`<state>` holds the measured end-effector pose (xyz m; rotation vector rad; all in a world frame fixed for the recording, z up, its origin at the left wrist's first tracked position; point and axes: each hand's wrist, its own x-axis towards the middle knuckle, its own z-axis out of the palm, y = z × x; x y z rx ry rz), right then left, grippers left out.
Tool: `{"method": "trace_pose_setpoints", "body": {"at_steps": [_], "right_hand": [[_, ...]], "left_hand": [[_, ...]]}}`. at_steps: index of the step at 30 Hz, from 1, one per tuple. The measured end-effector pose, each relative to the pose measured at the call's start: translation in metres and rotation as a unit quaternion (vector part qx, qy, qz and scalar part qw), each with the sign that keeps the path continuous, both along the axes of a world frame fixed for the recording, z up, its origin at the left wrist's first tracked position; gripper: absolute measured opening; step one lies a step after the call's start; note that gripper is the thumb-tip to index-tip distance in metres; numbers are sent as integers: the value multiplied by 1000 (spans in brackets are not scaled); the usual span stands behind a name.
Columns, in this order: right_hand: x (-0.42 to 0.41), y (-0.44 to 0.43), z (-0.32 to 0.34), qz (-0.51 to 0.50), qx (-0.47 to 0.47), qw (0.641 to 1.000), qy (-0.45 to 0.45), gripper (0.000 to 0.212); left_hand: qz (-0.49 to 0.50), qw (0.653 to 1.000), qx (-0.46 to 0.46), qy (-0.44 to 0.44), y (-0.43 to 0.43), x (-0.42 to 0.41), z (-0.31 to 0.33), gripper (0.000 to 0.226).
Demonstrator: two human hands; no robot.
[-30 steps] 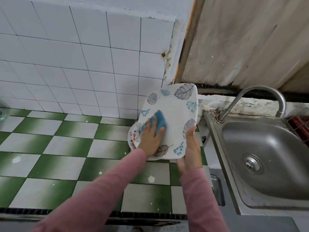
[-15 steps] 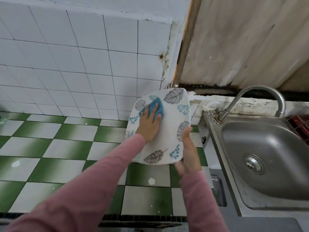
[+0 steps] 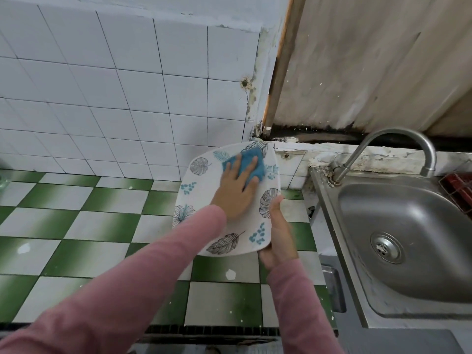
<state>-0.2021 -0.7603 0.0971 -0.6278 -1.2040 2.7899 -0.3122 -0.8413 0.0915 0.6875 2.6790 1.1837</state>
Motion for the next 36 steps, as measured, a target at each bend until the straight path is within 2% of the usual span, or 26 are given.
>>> {"method": "trace_pose_setpoints", "body": {"at_steps": [3,5,8,9,13,15,18,20,23,27,30,33,36], "right_hand": [[-1,4,-6,-4,-8,1000,6,69],[0,4,-7,7,-8,1000,11,71],[1,-2,-9,14,-7,1000,8,71],[0,-3,-10,10,-5,1000,1,72],[-2,3,-9,-1,1,1000,-15,73],[-2,3,-7,3,-4,1000,-21,69],[-2,3,-8,-9,-23,1000,-11,67],[-2,7,-7,-29,-36,999,11,67],[-3,16,-3,-63,-27,997,41,63],[-6,23,4,-86,-15,996,34,49],[-6,21,8,-62,-72,995,28,61],[-4,14,7,-7,-106,994,32,63],[-1,13,-2,-3,-91,995,48,61]], "left_hand": [[-99,993,-1,70,3,18,-6,53],[-70,996,-6,50,3,3,0,53],[22,999,-14,-25,2,-13,7,54],[15,999,-25,-17,3,-10,7,54],[-147,983,-49,97,-9,6,-3,52],[-111,989,-46,85,-17,-5,-9,51],[6,999,-43,2,-36,-25,-26,52],[38,997,-63,-31,-53,-29,-45,54],[-6,996,-89,-18,-67,-9,-70,51],[-92,994,-1,-53,-44,53,-69,46],[-141,989,40,-6,-21,69,-51,47],[-124,988,22,86,-7,42,-39,53],[-39,998,-27,29,-11,2,-31,56]]}}
